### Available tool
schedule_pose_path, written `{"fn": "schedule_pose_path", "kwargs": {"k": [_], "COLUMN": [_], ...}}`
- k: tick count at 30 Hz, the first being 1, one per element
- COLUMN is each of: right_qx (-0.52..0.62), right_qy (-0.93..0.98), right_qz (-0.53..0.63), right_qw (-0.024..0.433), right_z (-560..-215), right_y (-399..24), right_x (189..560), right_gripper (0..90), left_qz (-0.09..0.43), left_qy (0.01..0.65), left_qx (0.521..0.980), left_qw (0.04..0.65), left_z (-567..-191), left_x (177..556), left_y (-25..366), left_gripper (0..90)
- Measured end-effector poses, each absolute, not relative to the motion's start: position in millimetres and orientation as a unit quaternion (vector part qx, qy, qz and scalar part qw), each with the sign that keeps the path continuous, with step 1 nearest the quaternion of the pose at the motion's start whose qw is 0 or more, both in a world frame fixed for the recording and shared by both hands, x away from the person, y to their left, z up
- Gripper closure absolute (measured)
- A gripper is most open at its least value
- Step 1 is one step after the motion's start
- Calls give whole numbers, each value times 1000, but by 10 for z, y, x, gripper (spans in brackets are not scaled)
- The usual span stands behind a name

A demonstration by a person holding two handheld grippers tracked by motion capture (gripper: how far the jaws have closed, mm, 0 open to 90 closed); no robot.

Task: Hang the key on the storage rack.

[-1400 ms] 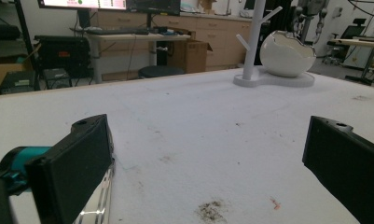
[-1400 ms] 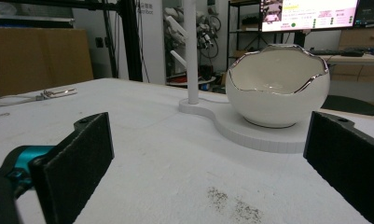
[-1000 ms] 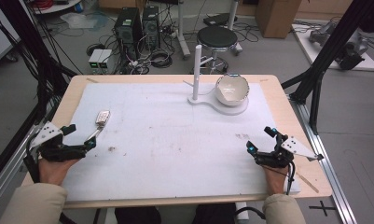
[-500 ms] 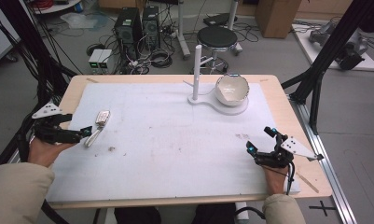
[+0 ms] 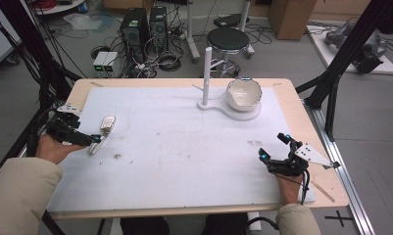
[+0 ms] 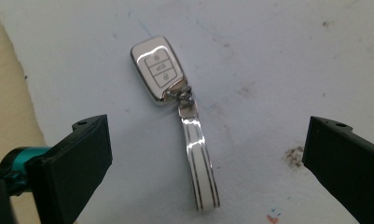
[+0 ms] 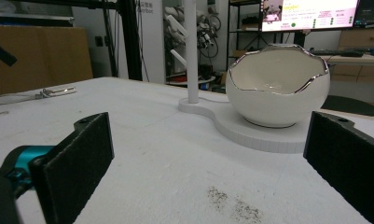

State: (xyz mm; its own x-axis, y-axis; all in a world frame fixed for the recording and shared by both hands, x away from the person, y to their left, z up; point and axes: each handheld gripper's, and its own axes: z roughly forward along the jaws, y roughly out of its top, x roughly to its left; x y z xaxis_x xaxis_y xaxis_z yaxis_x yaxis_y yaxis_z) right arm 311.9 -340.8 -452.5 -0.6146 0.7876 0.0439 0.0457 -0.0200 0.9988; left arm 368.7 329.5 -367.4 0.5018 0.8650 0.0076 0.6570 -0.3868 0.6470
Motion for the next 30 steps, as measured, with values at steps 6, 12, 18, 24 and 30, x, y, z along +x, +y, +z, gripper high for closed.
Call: {"fn": "schedule_pose_path", "kwargs": {"k": [6,12,18,24,30], "right_qx": [326,326,325,325,326], "right_qy": [637,637,637,637,637], "right_qz": [634,634,634,634,634], "right_qw": [293,293,293,294,294], "right_z": [-4525,-4525,-4526,-4526,-4526], "right_y": [-3407,-3406,-3407,-3408,-3408], "right_x": [3118,3118,3117,3118,3118], "right_gripper": [6,6,6,6,6], "left_qz": [163,148,133,127,124], "left_qy": [479,493,506,506,506], "left_qx": [822,828,829,832,835], "left_qw": [263,223,200,188,175], "left_z": [-3743,-3810,-3876,-3920,-3950], "left_x": [3737,3772,3801,3807,3809], "left_y": [3286,3271,3259,3227,3207], "left_gripper": [38,38,129,174,253]}}
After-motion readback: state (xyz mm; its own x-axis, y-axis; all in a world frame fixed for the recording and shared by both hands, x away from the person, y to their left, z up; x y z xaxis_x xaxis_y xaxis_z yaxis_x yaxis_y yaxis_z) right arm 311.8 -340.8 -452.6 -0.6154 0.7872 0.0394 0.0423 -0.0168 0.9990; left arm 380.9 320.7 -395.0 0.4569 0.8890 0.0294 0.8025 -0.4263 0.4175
